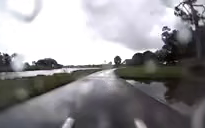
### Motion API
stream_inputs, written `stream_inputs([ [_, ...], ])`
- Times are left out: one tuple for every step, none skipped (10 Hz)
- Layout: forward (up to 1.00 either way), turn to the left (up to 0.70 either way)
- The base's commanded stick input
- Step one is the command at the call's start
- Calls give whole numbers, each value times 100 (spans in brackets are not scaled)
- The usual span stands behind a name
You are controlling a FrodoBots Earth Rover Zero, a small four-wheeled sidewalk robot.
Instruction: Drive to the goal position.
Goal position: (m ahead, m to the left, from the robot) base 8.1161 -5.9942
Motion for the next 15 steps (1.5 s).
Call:
stream_inputs([
  [100, 0],
  [100, 0],
  [100, 0],
  [100, 0],
  [100, 0],
  [100, 0],
  [100, 0],
  [100, 0],
  [100, 0],
  [100, 0],
  [100, 0],
  [100, 0],
  [100, 0],
  [100, 0],
  [100, 0],
])
